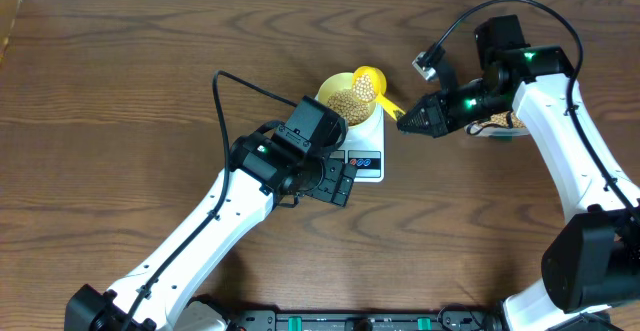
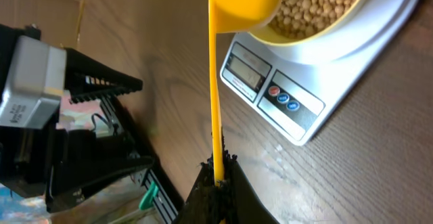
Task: Scoop item into bowl and weigh 50g on scale
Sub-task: 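Carry the filled scoop left over the yellow bowl on the scale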
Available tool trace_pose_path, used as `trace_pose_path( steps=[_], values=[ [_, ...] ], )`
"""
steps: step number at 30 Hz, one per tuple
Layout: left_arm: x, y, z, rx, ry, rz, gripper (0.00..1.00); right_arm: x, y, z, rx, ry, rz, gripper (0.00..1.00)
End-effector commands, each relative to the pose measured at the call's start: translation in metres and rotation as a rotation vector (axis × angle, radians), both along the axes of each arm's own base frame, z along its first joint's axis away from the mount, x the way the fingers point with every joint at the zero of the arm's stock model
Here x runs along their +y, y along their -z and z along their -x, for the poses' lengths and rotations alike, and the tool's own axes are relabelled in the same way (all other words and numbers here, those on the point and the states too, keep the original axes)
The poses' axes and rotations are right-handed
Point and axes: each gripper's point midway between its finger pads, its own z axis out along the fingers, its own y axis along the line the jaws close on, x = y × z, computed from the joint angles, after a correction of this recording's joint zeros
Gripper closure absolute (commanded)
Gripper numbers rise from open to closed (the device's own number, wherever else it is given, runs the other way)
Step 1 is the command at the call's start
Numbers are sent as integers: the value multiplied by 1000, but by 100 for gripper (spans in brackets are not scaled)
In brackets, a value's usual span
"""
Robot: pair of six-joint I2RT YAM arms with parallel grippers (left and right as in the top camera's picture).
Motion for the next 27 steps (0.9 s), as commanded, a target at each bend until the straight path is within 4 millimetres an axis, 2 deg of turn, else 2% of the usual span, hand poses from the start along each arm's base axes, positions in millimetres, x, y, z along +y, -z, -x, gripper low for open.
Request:
trace_pose_path(
  steps=[1, 10, 17, 27],
  values=[
    [1, -5, -1, -27, 16, -5, 9, 4, -4, -1, -35, -35, 3, 99],
    [1, -5, -1, -27, 16, -5, 9, 5, 7, 2, -58, -67, 91, 99],
    [1, -5, -1, -27, 16, -5, 9, 15, 14, 8, -82, -111, 150, 99],
    [1, -5, -1, -27, 16, -5, 10, 11, 17, -6, -131, -84, 190, 99]
  ],
)
